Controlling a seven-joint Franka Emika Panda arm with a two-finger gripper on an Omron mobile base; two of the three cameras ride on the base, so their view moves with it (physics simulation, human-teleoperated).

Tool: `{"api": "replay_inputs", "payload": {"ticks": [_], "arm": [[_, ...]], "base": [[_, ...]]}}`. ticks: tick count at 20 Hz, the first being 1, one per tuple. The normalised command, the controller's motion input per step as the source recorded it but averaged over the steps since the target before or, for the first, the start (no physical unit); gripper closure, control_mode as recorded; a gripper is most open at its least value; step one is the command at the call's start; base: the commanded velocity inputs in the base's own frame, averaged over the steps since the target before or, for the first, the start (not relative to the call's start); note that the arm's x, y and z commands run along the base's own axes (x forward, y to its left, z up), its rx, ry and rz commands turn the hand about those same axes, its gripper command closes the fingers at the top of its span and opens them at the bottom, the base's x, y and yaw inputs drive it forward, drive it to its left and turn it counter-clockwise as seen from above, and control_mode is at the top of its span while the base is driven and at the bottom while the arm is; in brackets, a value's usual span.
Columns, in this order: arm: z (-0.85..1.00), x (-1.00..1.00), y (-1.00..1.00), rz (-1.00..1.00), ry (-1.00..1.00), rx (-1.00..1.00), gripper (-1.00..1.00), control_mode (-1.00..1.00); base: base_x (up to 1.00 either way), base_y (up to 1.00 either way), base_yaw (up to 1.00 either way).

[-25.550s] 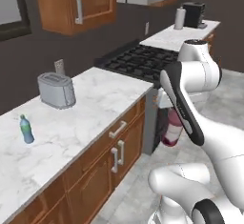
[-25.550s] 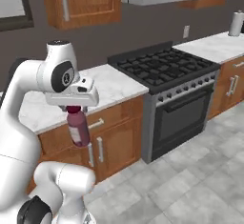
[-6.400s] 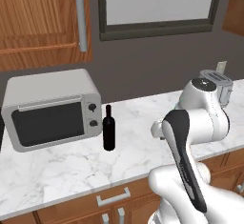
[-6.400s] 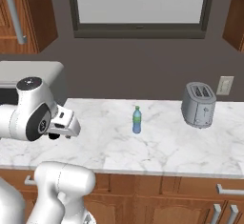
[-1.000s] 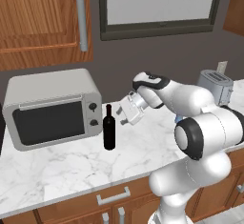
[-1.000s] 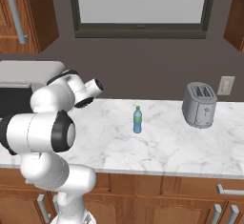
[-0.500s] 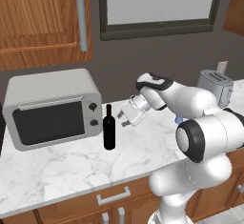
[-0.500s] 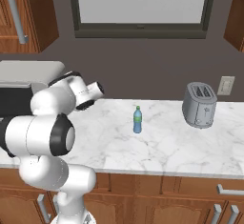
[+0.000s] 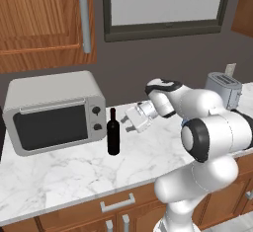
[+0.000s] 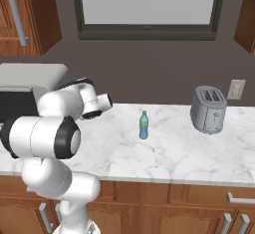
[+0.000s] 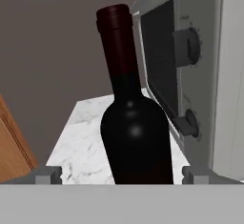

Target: Place the drinks on the dining counter in a tight cluster.

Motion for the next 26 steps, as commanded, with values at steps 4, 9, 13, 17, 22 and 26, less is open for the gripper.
{"api": "replay_inputs", "payload": {"ticks": [4, 9, 13, 17, 22, 26], "arm": [[-0.06, 0.15, 0.0, 0.0, 0.0, 0.07, -1.0, -1.0], [0.0, 0.01, 0.0, 0.0, 0.01, 0.03, -1.0, -1.0], [0.0, 0.0, 0.0, 0.0, 0.02, 0.03, -1.0, -1.0], [-0.05, 0.0, 0.0, 0.0, 0.03, 0.03, -1.0, -1.0], [-0.06, 0.0, 0.0, 0.0, 0.02, 0.01, -1.0, -1.0], [-0.04, 0.0, 0.06, 0.0, 0.0, 0.0, -1.0, -1.0]], "base": [[0.0, 0.0, 0.0], [0.0, 0.0, 0.0], [0.0, 0.0, 0.0], [0.0, 0.0, 0.0], [0.0, 0.0, 0.0], [0.0, 0.0, 0.0]]}}
